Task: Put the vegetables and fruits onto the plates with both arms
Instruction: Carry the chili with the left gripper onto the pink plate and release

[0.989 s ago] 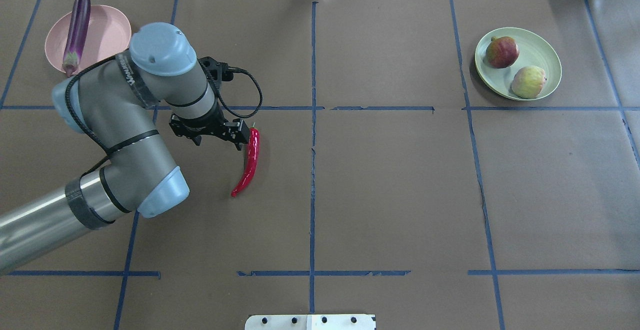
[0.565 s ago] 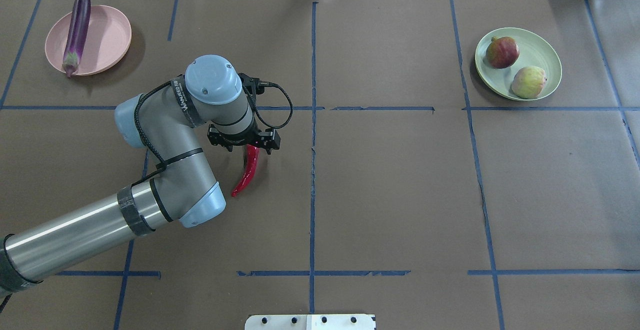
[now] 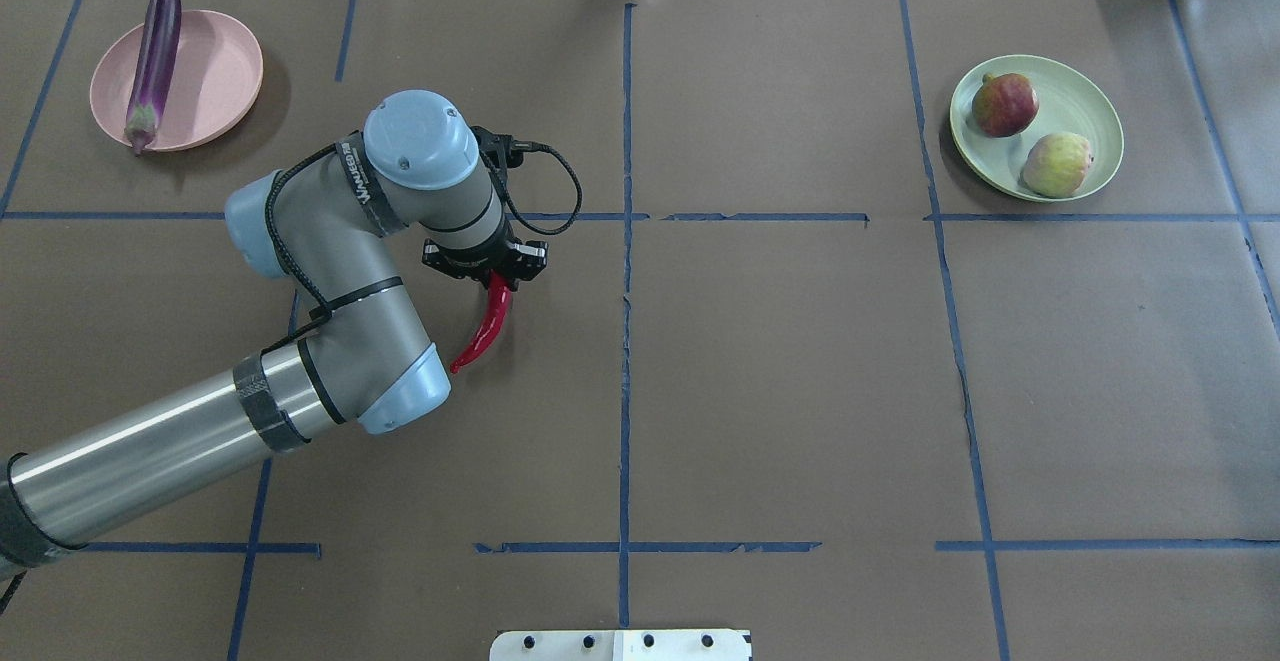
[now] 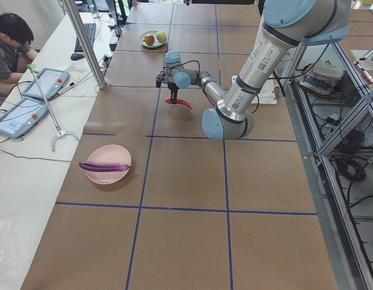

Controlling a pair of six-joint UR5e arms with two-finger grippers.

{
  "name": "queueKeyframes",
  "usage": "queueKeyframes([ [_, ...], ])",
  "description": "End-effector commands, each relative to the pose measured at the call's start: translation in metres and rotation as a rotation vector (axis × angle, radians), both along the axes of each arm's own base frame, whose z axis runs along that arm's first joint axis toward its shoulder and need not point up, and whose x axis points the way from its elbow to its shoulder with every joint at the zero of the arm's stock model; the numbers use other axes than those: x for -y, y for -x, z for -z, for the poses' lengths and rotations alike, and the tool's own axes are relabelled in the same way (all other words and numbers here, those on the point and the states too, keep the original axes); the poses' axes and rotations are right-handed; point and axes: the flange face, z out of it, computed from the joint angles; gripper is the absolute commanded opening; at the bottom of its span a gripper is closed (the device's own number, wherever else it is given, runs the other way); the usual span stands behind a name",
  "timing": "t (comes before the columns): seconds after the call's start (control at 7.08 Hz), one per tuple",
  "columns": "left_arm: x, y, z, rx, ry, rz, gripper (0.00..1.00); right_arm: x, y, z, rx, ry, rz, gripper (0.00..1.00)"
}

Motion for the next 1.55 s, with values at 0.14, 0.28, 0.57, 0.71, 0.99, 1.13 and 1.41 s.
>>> queueKeyframes([
  [0.14, 0.121, 0.147, -0.065, 0.028, 0.136, 0.189, 0.06, -0.007, 0.0, -0.008, 0.001, 0.008, 0.003, 1.0],
  [0.28, 0.159, 0.191, -0.113, 0.086, 0.17, 0.24, 0.06, -0.01, 0.0, -0.01, 0.0, 0.01, 0.007, 1.0],
  [0.57, 0.223, 0.266, -0.204, 0.188, 0.082, 0.236, 0.06, -0.01, 0.0, -0.01, 0.0, 0.006, 0.01, 1.0],
  [0.71, 0.241, 0.265, -0.228, 0.221, 0.063, 0.244, 0.11, -0.01, 0.0, -0.01, 0.0, 0.006, 0.01, 1.0],
  [0.99, 0.253, 0.261, -0.236, 0.248, 0.026, 0.19, 0.99, -0.01, 0.0, -0.009, 0.0, 0.002, 0.011, 1.0],
  [1.13, 0.254, 0.265, -0.236, 0.255, -0.014, 0.148, 1.0, -0.01, 0.0, -0.008, 0.0, 0.0, 0.011, 1.0],
  [1.41, 0.24, 0.301, -0.251, 0.199, -0.091, 0.036, 1.0, -0.01, 0.0, -0.008, 0.0, 0.0, 0.011, 1.0],
])
